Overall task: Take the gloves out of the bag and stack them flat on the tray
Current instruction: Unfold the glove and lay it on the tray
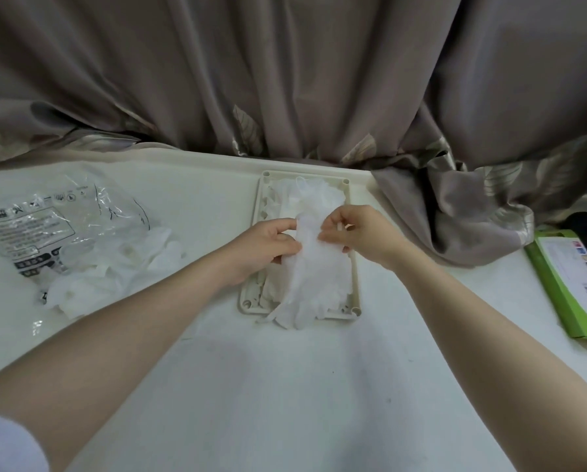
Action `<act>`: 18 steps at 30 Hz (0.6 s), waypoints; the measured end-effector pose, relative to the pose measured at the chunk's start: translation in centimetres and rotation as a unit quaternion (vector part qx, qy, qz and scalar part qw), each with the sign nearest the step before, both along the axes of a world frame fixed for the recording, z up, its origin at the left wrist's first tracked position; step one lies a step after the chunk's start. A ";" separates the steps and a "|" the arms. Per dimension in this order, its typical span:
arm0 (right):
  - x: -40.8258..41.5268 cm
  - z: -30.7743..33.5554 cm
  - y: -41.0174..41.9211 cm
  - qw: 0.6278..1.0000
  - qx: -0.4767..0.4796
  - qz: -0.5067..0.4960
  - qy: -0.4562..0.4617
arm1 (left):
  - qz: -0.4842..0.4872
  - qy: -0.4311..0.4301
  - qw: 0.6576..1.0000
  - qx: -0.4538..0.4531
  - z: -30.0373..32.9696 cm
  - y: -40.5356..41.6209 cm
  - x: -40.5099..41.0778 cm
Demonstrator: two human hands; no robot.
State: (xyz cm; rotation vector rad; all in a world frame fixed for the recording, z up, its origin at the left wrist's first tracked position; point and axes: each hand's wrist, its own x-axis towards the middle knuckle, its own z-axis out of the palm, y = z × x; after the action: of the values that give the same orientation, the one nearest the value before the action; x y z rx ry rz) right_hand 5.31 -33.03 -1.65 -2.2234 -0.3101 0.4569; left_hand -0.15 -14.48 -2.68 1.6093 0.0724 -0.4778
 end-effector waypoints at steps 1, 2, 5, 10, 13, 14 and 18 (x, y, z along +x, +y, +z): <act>0.2 0.0 -0.3 1.000 -0.014 0.024 0.004 | 0.001 0.006 1.000 -0.008 -0.1 0.1 0.1; 0.4 0.0 -0.5 0.999 -0.025 0.040 0.003 | -0.001 0.011 1.000 -0.017 -0.3 0.3 0.2; 0.9 0.5 -1.0 0.995 -0.072 0.068 -0.015 | -0.020 0.015 0.999 -0.039 -0.5 0.5 0.3; 1.2 1.1 -2.2 0.990 -0.118 0.079 -0.011 | -0.033 0.004 0.998 -0.053 -0.9 0.9 0.2; 1.1 0.9 -2.6 0.998 -0.035 0.052 -0.033 | -0.026 -0.001 0.999 -0.028 -1.0 1.2 0.1; 0.9 0.9 -2.7 0.999 0.016 0.036 -0.021 | -0.029 -0.002 1.000 -0.013 -1.0 1.2 0.0; 0.1 1.4 -2.8 0.971 0.211 -0.046 0.101 | -0.043 -0.011 0.999 -0.002 -1.0 1.0 -0.6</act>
State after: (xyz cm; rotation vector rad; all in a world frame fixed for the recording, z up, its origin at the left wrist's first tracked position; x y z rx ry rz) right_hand 5.40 -35.79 -0.26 -1.7540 -0.1755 0.5098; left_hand -0.71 -13.47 -3.69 1.6193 -0.0150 -0.5266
